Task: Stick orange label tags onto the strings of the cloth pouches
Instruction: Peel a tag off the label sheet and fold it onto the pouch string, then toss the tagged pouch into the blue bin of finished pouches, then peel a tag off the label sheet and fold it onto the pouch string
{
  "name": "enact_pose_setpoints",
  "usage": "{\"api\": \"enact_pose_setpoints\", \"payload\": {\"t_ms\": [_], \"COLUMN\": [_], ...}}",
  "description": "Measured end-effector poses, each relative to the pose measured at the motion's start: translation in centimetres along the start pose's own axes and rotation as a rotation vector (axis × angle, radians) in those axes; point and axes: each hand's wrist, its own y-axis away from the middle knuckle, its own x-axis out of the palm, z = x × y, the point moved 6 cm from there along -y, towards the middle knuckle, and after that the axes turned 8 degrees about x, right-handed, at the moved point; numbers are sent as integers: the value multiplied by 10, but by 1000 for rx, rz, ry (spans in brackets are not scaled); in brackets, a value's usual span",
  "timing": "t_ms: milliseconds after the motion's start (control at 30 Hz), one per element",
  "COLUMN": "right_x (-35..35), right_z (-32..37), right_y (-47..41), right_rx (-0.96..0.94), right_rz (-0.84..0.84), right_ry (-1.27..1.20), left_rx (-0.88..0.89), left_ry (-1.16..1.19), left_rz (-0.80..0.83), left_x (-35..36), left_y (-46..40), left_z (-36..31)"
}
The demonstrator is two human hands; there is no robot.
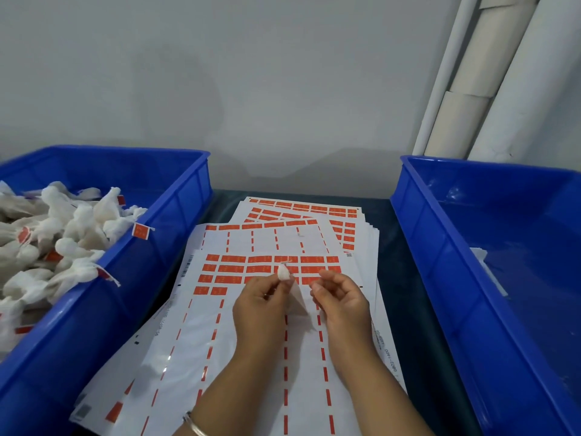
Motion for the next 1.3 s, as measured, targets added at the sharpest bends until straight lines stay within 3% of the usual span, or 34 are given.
{"api": "enact_pose_setpoints", "payload": {"t_ms": [467, 667, 867, 967, 1133, 1300], "right_x": [11, 15, 17, 19, 24, 26], "right_z": [5, 6, 6, 7, 7, 5], "right_y": [8, 11, 13, 15, 17, 17], "right_rx": [-1, -22, -66, -90, -101, -86], "right_rz": [33, 6, 11, 41, 85, 84], "right_ry": [144, 241, 335, 384, 445, 453], "left_rx": [47, 238, 566, 645, 474, 233], "left_ry": [4, 89, 44, -17, -379, -659], "left_rz": [-35, -5, -137, -215, -283, -225], "left_x": [-19, -84, -182, -226, -272, -299], "left_y": [5, -6, -11, -30, -85, -111], "left_z": [-32, -110, -200, -222, -194, -129]}}
